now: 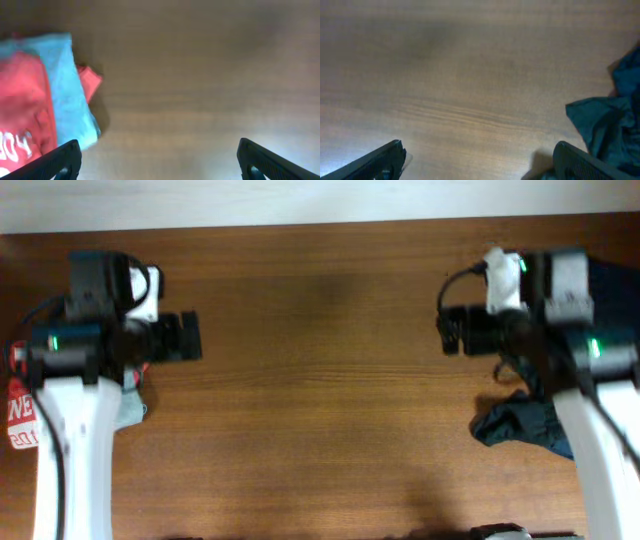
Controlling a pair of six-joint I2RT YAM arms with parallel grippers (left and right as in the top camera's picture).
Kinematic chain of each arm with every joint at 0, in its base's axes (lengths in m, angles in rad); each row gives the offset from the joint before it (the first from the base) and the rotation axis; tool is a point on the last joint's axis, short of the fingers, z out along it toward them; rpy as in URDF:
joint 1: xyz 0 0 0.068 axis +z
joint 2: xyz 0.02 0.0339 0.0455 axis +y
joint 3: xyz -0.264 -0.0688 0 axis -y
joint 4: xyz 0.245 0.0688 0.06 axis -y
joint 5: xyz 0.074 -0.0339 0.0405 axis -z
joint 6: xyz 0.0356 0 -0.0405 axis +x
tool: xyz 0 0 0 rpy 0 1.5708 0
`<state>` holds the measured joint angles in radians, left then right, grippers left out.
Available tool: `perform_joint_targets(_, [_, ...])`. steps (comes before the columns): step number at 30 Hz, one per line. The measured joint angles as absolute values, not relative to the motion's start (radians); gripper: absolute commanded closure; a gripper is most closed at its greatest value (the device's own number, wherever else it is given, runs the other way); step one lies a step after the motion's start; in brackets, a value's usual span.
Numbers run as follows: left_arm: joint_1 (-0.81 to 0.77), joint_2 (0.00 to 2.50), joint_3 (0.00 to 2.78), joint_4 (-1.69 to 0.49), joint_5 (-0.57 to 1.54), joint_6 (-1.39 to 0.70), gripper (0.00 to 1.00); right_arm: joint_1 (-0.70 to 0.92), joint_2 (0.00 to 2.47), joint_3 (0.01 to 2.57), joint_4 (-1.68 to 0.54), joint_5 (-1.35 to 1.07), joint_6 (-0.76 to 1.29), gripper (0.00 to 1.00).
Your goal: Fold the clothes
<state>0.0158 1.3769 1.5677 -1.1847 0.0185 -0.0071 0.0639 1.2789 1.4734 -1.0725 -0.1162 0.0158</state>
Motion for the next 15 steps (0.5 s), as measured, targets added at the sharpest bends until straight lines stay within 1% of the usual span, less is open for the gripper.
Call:
perform_joint_targets(5, [-0.009,1.069,1.274,-1.040,0.011,0.011,0.01,0.064,1.006,1.161,-0.929,-0.104,0.044,0.01])
perform_joint_targets(8, [-0.009,0.908,1.117,-0.996,0.011,0.006,0.01,0.064,0.867,1.022,-0.912,-0.098,0.050,0.01])
perform_joint_targets(12, [-0.009,0.750,0.952,-0.963,0.011,0.002,0.01,0.064,0.760,0.944,-0.945,-0.094,0.053,0.01])
perform_joint_targets(15, [-0.009,0.696,0.886,-0.969,0.011,-0.001,0.01,0.064,0.737,0.935,-1.007,-0.093,0.053,0.01])
